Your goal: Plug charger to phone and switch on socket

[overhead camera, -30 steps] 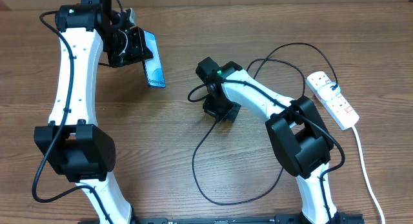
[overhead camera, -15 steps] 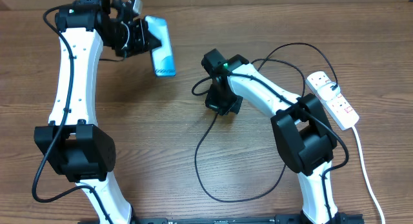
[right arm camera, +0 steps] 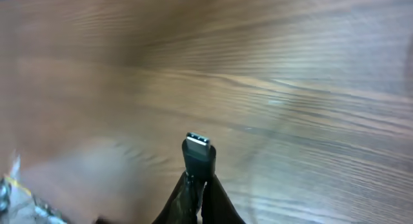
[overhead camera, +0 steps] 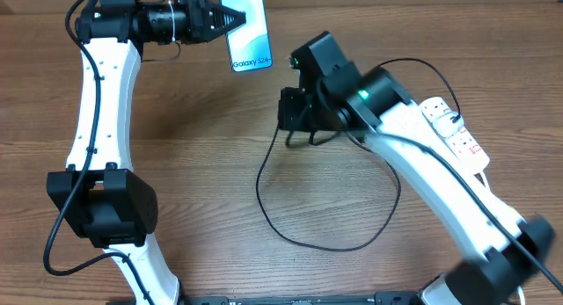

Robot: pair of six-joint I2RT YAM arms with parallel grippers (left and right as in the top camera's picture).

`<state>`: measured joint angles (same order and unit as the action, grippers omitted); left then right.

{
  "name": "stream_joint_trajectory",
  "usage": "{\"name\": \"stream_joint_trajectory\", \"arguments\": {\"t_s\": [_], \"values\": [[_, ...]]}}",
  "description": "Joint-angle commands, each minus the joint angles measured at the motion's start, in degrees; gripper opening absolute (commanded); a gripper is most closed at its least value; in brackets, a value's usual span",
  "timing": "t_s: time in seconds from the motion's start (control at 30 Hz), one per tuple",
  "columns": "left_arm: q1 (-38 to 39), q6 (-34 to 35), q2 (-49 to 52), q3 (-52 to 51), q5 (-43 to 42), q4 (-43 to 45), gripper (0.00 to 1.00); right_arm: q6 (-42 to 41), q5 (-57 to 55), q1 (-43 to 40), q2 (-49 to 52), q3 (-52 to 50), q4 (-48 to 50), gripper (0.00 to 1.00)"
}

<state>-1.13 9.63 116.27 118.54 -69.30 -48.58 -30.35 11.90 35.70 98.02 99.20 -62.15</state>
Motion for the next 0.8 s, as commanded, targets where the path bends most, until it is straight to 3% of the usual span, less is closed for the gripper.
{"name": "stream_joint_trajectory", "arguments": {"t_s": [0.0, 0.17, 0.5, 0.63, 0.7, 0.73, 0.77], "values": [[0.13, 1.31, -1.22, 0.81, -14.86, 1.6, 0.04, 5.01, 1.25, 2.99, -3.69, 1.07, 0.61, 0.04], [0.42, 1.07, -1.22, 0.81, -21.2, 2.64, 0.04, 6.88, 1.05, 5.16, -6.01, 1.07, 3.02, 0.04], [1.27, -1.95, -1.22, 0.81, -20.63, 1.97, 0.04, 6.56, -3.08, 5.16, -6.01, 1.07, 3.32, 0.04], [1.42, -2.14, -1.22, 0.81, -8.26, -1.33, 0.04, 0.81, -8.22, 5.09, -6.01, 1.05, 1.27, 0.05], [1.42, -1.95, -1.22, 0.81, 3.45, -5.55, 0.04, -4.83, -12.07, 5.09, -5.73, 1.05, -0.42, 0.14], [1.38, -1.88, -1.22, 0.81, 13.16, -9.44, 0.04, -8.87, -13.84, 5.05, -5.25, 1.03, -1.9, 0.24], [1.36, -1.9, -1.22, 0.81, 17.25, -11.26, 0.04, -8.92, -13.7, 5.05, -4.68, 1.03, -2.54, 0.31]]}}
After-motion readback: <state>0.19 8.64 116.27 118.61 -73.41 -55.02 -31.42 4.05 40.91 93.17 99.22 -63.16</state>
